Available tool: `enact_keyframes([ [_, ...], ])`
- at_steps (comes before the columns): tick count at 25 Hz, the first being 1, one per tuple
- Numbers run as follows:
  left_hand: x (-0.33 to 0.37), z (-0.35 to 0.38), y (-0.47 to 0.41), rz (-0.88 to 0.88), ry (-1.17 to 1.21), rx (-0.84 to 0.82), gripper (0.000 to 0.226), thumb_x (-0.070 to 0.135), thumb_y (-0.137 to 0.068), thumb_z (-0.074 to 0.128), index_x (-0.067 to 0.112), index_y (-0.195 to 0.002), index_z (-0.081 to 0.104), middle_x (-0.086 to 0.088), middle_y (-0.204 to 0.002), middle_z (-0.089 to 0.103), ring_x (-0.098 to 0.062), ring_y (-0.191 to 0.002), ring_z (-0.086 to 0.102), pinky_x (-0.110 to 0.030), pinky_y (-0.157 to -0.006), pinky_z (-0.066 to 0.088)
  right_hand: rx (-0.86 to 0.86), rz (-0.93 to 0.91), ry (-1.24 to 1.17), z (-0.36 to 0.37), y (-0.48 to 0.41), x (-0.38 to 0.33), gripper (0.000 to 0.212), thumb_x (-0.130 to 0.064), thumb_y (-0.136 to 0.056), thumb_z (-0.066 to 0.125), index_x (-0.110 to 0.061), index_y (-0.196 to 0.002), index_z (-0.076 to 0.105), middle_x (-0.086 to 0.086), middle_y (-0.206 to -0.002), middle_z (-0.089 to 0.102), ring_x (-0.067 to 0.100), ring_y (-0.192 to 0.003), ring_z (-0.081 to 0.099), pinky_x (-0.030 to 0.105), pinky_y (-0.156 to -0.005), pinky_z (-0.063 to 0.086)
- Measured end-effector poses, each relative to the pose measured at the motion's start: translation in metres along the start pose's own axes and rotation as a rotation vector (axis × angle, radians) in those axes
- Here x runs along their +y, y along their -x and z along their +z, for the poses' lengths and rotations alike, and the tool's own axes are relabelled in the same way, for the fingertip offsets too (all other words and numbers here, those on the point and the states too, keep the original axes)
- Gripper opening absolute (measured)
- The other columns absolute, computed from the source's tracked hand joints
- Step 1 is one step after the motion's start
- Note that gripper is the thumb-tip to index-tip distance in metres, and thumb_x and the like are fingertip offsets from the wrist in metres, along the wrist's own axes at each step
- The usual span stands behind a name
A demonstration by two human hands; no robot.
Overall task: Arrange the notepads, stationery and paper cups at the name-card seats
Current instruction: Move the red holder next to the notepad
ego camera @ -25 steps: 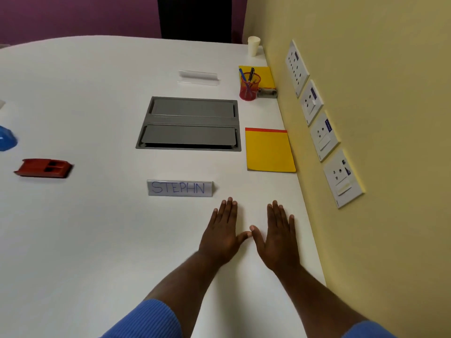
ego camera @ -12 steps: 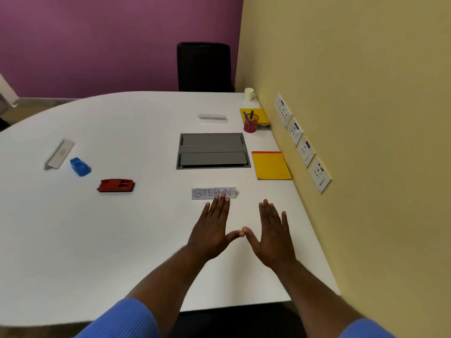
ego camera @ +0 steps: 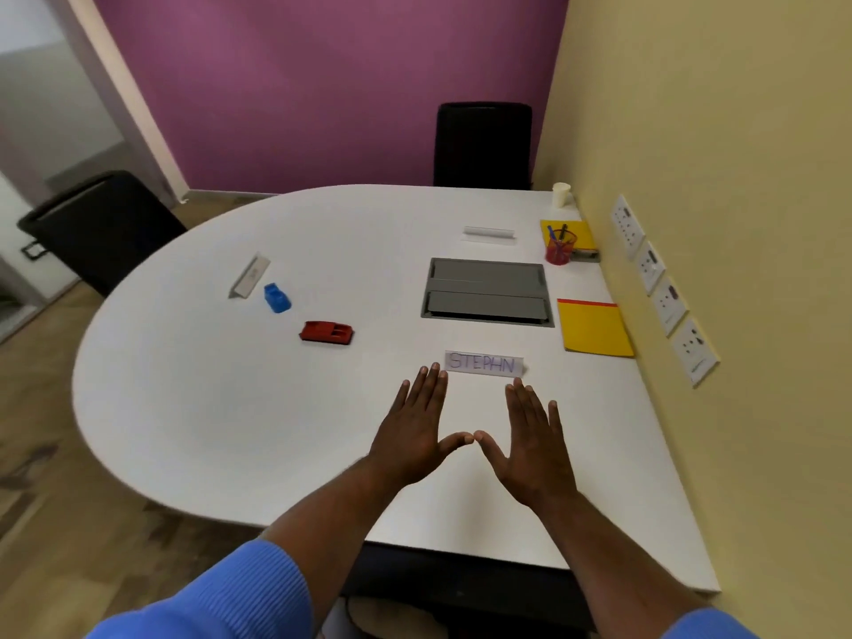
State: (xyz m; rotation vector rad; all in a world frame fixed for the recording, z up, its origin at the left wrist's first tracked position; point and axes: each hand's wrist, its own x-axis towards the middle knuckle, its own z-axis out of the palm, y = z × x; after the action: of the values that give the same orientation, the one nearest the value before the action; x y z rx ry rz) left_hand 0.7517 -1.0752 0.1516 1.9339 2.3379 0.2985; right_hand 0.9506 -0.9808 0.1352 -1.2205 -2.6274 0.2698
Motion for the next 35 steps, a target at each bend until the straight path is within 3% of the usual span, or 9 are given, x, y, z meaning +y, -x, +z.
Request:
enact_keyframes([
  [10,-0.092,0.008,0.020,-0.121,-0.005,0.004,0.099,0.084,-0.094,0.019,0.021,-0.162,-0.018,0.007,-0.165,-0.031,-0.008,-0.150,-0.034,-0.031,-0.121,-0.022,-0.104,-0.100,-0.022,0.054,-0.035,-0.068,0.093,-0.083,-0.092,0.011,-0.023,-0.162,-0.002,-0.005,-0.169,-0.008,0.010,-0.156,-0.009,0.046,-0.127,-0.002],
  [23,-0.299,-0.015,-0.009,0.072,0.058,-0.142,0.098,0.083,-0.095,0.020,0.021,-0.161,-0.017,0.003,-0.168,-0.023,-0.014,-0.154,-0.026,-0.039,-0.128,-0.011,-0.030,0.064,-0.052,0.119,-0.118,-0.230,0.093,-0.081,-0.093,0.021,-0.020,-0.163,0.009,-0.003,-0.170,0.007,0.012,-0.157,0.003,0.047,-0.127,0.005],
  [31,-0.334,-0.004,-0.018,0.071,0.097,-0.186,0.096,0.081,-0.095,0.019,0.021,-0.160,-0.017,0.004,-0.167,-0.025,-0.013,-0.153,-0.027,-0.037,-0.126,-0.015,-0.090,0.145,-0.047,0.147,-0.143,-0.246,0.094,-0.082,-0.092,0.017,-0.021,-0.163,0.007,-0.003,-0.170,0.005,0.012,-0.157,0.002,0.046,-0.127,0.002],
  [35,-0.353,-0.006,-0.022,-0.011,0.106,-0.196,0.095,0.082,-0.094,0.015,0.023,-0.161,-0.016,0.004,-0.168,-0.023,-0.013,-0.154,-0.025,-0.041,-0.128,-0.010,-0.112,0.158,-0.097,0.160,-0.169,-0.259,0.094,-0.081,-0.091,0.019,-0.020,-0.163,0.008,-0.002,-0.170,0.005,0.014,-0.157,0.004,0.046,-0.127,0.000],
])
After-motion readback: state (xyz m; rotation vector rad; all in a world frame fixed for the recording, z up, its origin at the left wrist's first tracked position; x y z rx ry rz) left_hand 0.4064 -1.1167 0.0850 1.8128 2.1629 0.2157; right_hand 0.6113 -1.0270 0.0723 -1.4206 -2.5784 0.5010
